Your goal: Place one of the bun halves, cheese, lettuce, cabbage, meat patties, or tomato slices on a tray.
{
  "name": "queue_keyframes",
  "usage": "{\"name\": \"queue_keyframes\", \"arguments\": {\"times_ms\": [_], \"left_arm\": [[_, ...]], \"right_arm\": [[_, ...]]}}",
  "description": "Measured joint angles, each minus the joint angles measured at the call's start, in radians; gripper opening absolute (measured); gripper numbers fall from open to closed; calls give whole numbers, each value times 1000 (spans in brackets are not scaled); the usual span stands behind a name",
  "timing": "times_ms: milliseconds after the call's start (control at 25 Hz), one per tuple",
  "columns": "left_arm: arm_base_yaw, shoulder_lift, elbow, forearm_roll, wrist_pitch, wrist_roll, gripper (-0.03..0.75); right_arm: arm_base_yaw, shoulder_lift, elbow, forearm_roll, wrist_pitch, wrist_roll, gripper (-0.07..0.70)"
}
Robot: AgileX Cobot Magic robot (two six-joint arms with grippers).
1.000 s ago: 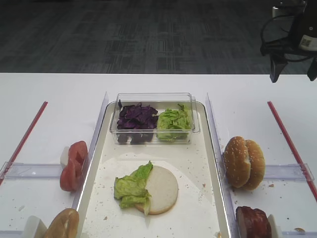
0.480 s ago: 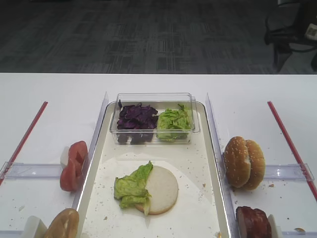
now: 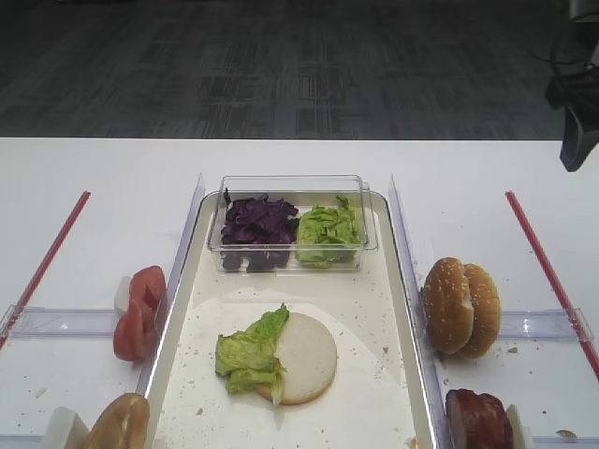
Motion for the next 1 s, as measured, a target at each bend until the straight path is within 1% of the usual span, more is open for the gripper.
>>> {"name": "queue_keyframes", "arguments": {"times_ms": [240, 760, 1000], "left_arm": [[0, 0, 0, 0, 0, 0, 510], [0, 0, 0, 0, 0, 0, 510], [0, 0, 0, 0, 0, 0, 510]], "right_arm": [[0, -206, 164, -3, 0, 0, 593], [0, -669, 470, -3, 9, -2, 593], [0, -869, 634, -3, 7, 20, 593]]}}
